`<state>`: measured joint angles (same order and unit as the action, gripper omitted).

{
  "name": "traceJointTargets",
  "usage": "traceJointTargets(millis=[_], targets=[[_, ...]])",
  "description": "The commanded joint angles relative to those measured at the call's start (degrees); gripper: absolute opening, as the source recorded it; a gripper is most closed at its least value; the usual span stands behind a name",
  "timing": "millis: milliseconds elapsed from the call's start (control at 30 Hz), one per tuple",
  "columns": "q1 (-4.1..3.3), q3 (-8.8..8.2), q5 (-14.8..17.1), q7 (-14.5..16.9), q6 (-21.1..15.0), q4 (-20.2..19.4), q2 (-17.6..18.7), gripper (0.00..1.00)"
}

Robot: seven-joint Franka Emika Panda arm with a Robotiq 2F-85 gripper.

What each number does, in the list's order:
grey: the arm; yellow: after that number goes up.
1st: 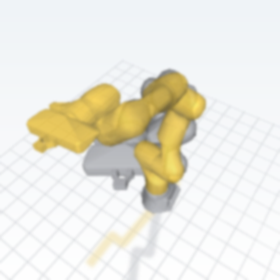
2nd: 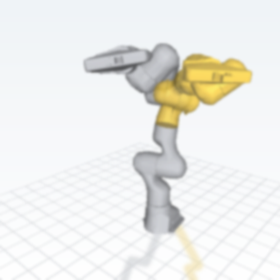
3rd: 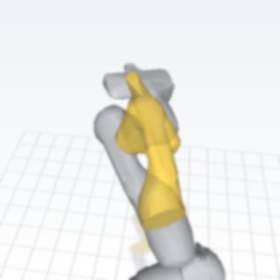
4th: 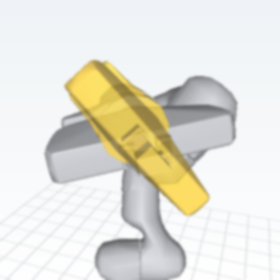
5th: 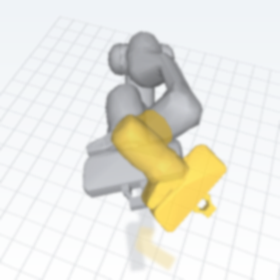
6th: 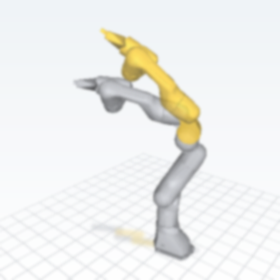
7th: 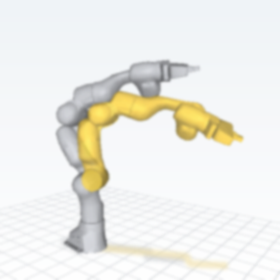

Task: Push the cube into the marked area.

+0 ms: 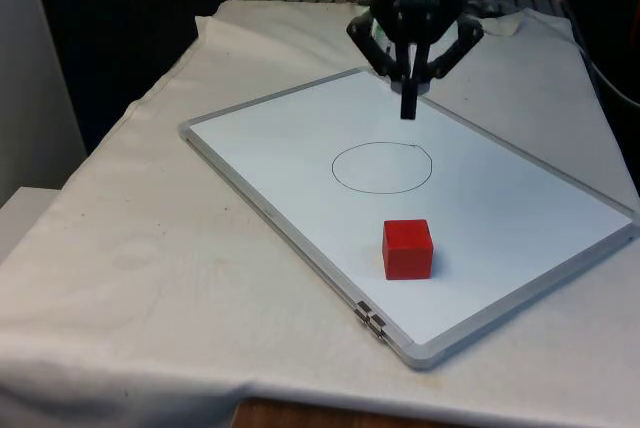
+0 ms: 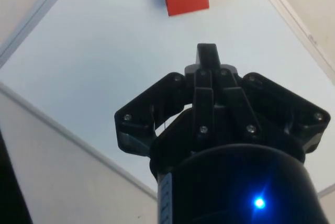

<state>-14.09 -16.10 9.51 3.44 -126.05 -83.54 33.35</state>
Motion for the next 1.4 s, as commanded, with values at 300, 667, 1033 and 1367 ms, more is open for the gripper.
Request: traceJointTargets(millis=[300,667,1033,1367], targets=[[0.69,0.34,0.8,0.3,-3.0,3.7,5.3,0.0],[0.74,0.57,1.4,-0.2,-5.6,8.1,10.6,0.0],[0.46,0.4,2.2,-0.7,-7.5,11.6,15.2,0.0],[0.86,1.2,4.5,-0.7,-8.8,14.0,19.8,0.0]])
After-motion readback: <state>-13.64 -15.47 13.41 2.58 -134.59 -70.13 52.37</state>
